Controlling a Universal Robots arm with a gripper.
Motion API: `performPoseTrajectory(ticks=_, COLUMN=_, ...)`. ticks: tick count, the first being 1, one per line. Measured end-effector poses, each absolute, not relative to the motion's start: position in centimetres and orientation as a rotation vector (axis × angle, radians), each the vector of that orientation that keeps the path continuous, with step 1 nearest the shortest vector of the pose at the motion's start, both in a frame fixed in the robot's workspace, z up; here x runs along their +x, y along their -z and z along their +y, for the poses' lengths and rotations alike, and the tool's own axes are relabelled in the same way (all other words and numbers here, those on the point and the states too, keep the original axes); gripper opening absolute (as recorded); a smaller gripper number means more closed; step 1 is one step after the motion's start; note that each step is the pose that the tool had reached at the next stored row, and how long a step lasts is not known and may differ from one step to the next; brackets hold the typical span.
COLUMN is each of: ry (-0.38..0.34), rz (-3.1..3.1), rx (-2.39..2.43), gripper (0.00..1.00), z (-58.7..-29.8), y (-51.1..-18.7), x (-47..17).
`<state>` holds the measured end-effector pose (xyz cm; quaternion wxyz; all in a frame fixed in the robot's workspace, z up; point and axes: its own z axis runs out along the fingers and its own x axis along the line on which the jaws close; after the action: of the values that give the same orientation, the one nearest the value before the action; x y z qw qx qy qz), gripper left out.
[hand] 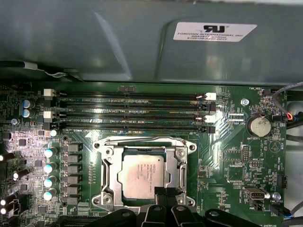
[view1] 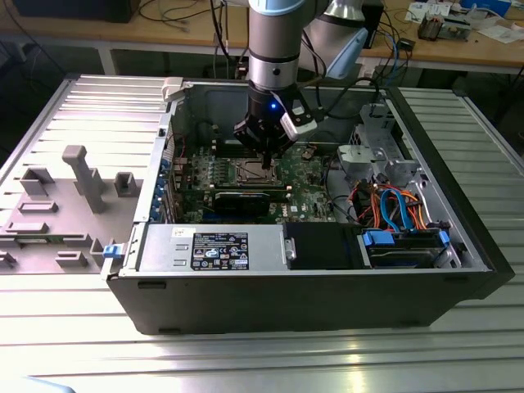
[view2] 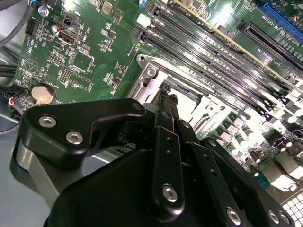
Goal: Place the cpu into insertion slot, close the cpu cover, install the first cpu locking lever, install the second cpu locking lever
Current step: 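Install the second cpu locking lever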
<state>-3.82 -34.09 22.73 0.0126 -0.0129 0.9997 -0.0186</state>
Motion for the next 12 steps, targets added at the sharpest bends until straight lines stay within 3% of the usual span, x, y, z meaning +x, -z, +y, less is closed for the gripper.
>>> performPoseTrajectory(ticks=12, ry=0.059, rz=3.115, rx=-0.04, gripper=0.11, z=-34.1, y=-23.67, x=-3.83)
